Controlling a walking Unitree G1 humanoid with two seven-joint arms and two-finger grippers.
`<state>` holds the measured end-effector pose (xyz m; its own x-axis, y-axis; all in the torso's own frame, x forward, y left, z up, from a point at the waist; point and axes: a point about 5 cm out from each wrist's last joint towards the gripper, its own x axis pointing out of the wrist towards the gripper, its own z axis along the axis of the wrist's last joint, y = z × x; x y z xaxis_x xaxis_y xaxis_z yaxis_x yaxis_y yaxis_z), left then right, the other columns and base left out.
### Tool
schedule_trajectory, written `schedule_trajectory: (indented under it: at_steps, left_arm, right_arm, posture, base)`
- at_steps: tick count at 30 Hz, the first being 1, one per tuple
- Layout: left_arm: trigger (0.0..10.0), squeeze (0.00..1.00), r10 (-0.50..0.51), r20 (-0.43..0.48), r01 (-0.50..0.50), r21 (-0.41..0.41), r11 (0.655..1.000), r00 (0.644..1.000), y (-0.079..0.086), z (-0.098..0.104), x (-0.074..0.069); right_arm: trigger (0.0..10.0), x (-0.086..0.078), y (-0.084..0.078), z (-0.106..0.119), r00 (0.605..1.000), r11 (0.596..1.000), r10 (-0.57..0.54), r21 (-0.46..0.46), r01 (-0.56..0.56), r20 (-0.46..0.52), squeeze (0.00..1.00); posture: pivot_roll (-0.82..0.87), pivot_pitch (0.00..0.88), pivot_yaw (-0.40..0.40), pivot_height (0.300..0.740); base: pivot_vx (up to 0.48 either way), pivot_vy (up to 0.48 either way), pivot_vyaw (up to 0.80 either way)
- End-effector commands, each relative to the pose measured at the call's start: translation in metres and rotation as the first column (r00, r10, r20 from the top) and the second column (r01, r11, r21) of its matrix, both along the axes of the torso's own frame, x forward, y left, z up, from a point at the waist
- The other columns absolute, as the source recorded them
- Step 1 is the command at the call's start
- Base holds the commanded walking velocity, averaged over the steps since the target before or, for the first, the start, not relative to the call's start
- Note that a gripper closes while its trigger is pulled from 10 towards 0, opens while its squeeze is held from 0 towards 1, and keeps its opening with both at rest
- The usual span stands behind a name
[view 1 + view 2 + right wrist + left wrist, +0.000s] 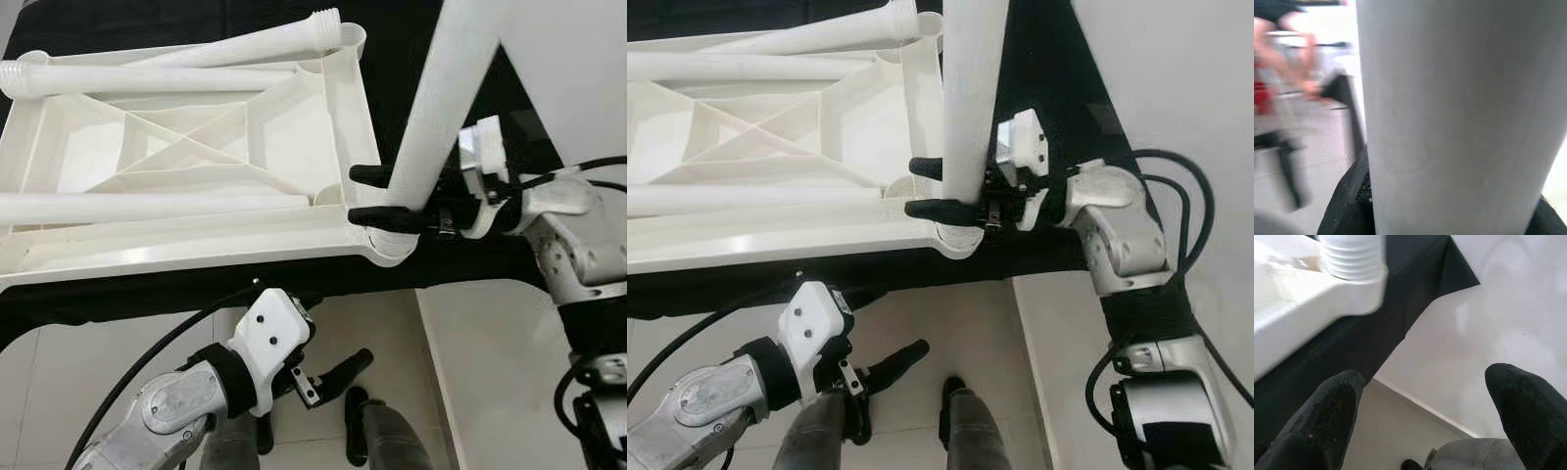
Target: Building children table
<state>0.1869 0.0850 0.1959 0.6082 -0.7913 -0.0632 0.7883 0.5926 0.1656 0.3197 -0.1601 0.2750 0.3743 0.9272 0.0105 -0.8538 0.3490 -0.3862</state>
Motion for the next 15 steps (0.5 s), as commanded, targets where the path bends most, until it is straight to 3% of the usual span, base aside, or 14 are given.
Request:
schedule_trajectory:
  at_steps: [1, 4, 6, 7, 8, 10, 11, 13, 14, 15]
  left_arm:
    - [10.0, 0.00, -0.012, -0.032, 0.012, 0.002, 1.000, 0.999, -0.002, -0.006, -0.002]
    - [10.0, 0.00, -0.009, -0.031, 0.009, 0.001, 1.000, 0.999, -0.002, -0.006, -0.002]
    - [10.0, 0.00, -0.006, -0.028, 0.006, 0.001, 1.000, 1.000, -0.001, -0.006, -0.001]
    - [10.0, 0.00, -0.006, -0.028, 0.006, 0.001, 1.000, 1.000, -0.001, -0.006, -0.001]
    - [10.0, 0.00, -0.006, -0.026, 0.006, 0.001, 1.000, 1.000, -0.001, -0.005, -0.001]
    - [10.0, 0.00, -0.006, -0.026, 0.006, 0.001, 1.000, 1.000, -0.001, -0.005, -0.001]
    - [10.0, 0.00, -0.006, -0.025, 0.006, 0.002, 1.000, 1.000, 0.000, -0.005, 0.000]
    - [10.0, 0.00, -0.007, -0.015, 0.007, 0.008, 1.000, 1.000, 0.001, -0.004, 0.002]
    - [10.0, 0.00, -0.007, -0.010, 0.007, 0.011, 1.000, 1.000, 0.001, -0.003, 0.003]
    - [10.0, 0.00, -0.007, -0.010, 0.007, 0.011, 1.000, 1.000, 0.001, -0.003, 0.003]
  right_arm:
    - [10.0, 0.011, -0.015, -0.043, 0.942, 0.957, -0.291, -0.045, 0.288, -0.164, 0.00]
    - [10.0, 0.006, -0.010, -0.047, 0.929, 0.943, -0.331, -0.023, 0.332, -0.165, 0.00]
    - [10.0, 0.000, -0.003, -0.052, 0.894, 0.903, -0.418, 0.030, 0.428, -0.164, 0.00]
    - [10.0, 0.000, -0.003, -0.052, 0.894, 0.903, -0.418, 0.030, 0.428, -0.164, 0.00]
    - [10.0, -0.004, 0.004, -0.056, 0.862, 0.869, -0.474, 0.063, 0.491, -0.177, 0.00]
    - [10.0, -0.004, 0.004, -0.056, 0.862, 0.869, -0.474, 0.063, 0.491, -0.177, 0.00]
    - [10.0, -0.007, 0.011, -0.064, 0.817, 0.823, -0.548, 0.056, 0.565, -0.180, 0.00]
    - [10.0, -0.007, 0.019, -0.073, 0.662, 0.660, -0.717, 0.093, 0.746, -0.219, 0.00]
    - [10.0, -0.007, 0.020, -0.074, 0.605, 0.597, -0.761, 0.113, 0.794, -0.235, 0.00]
    - [10.0, -0.007, 0.020, -0.074, 0.605, 0.597, -0.761, 0.113, 0.794, -0.235, 0.00]
  posture:
    - [0.05, 0.425, -0.022, 0.740]
    - [0.05, 0.426, -0.022, 0.740]
    - [0.05, 0.426, -0.018, 0.740]
    - [0.05, 0.426, -0.018, 0.740]
    - [0.05, 0.423, -0.012, 0.740]
    - [0.05, 0.423, -0.012, 0.740]
    - [0.05, 0.420, -0.008, 0.740]
    - [0.06, 0.407, 0.000, 0.740]
    - [0.06, 0.407, 0.000, 0.740]
    - [0.06, 0.407, 0.000, 0.740]
  base:
    - [0.000, 0.000, 0.00]
    - [0.000, 0.000, 0.00]
    - [0.000, 0.000, 0.00]
    - [0.000, 0.000, 0.00]
    - [0.000, 0.000, 0.00]
    - [0.000, 0.000, 0.00]
    - [0.000, 0.000, 0.00]
    - [0.000, 0.000, 0.00]
    - [0.000, 0.000, 0.00]
    - [0.000, 0.000, 0.00]
